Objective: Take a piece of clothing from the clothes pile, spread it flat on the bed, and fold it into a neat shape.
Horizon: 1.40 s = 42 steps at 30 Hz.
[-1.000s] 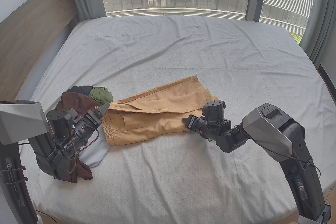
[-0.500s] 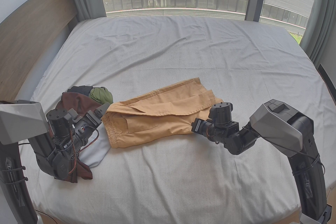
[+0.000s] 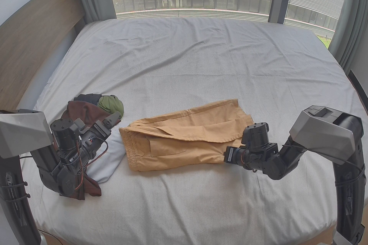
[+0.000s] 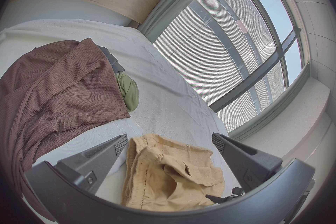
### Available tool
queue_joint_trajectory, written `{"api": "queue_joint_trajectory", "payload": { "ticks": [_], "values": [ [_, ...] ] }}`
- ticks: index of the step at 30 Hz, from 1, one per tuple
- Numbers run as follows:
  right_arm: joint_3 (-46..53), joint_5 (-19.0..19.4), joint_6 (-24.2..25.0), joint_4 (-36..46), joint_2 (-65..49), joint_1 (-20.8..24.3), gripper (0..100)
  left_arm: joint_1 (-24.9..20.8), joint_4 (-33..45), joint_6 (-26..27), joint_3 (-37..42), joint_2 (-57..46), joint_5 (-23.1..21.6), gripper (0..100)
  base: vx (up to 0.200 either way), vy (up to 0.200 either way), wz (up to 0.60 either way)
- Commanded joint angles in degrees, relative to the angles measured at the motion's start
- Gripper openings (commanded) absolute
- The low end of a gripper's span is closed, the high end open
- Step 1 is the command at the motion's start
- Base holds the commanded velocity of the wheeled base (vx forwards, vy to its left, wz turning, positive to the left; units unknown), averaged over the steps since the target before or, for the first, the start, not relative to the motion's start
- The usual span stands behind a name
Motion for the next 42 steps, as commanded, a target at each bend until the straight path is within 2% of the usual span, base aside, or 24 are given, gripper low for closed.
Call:
{"api": "queue_joint_trajectory", "payload": {
  "ticks": [1,10,11,21,24,26,31,33,36,40,42],
  "values": [
    [5.51,-0.03,-1.14,0.02,-4.68,-0.93,0,0.0,-0.01,0.02,0.02,-0.33,-0.02,100,0.0,0.0,0.0],
    [9.91,0.06,-1.49,-6.66,-3.01,-1.02,0,0.0,-0.01,0.02,0.02,-0.42,0.07,100,0.0,0.0,0.0],
    [9.91,0.06,-1.49,-6.66,-3.01,-1.02,100,0.0,-0.01,0.02,0.02,-0.42,0.07,100,0.0,0.0,0.0],
    [17.55,0.59,-1.4,-6.84,-5.91,-0.23,100,-0.09,-0.01,0.02,-0.07,-0.24,0.07,100,0.0,0.0,0.0],
    [23.79,3.23,-0.87,-7.36,-11.53,2.67,100,-0.35,-0.01,0.02,0.02,-0.33,0.07,100,0.0,0.0,0.0],
    [25.38,3.58,-0.79,-7.36,-13.9,4.52,100,-0.35,-0.01,0.02,0.02,-0.42,0.16,100,0.0,0.0,0.0],
    [27.05,4.1,-0.43,-7.36,-17.77,6.98,100,-0.35,-0.01,0.02,0.02,-0.42,0.16,100,0.0,0.0,0.0],
    [26.69,5.95,1.24,-7.1,-21.64,8.12,100,-0.26,-0.01,0.02,-0.07,-0.51,0.24,100,0.0,0.0,0.0],
    [24.59,5.69,1.59,-7.36,-21.73,6.98,100,-0.35,-0.01,0.02,-0.07,-0.51,0.24,100,0.0,0.0,0.0],
    [19.4,5.77,1.5,-6.84,-18.83,0.03,100,-0.26,-0.01,0.02,-0.07,-1.12,0.24,100,0.0,0.0,0.0],
    [17.03,5.86,1.41,-6.66,-16.63,-1.99,100,-0.17,-0.01,0.02,-0.07,-1.12,0.24,100,0.0,0.0,0.0]
  ]
}}
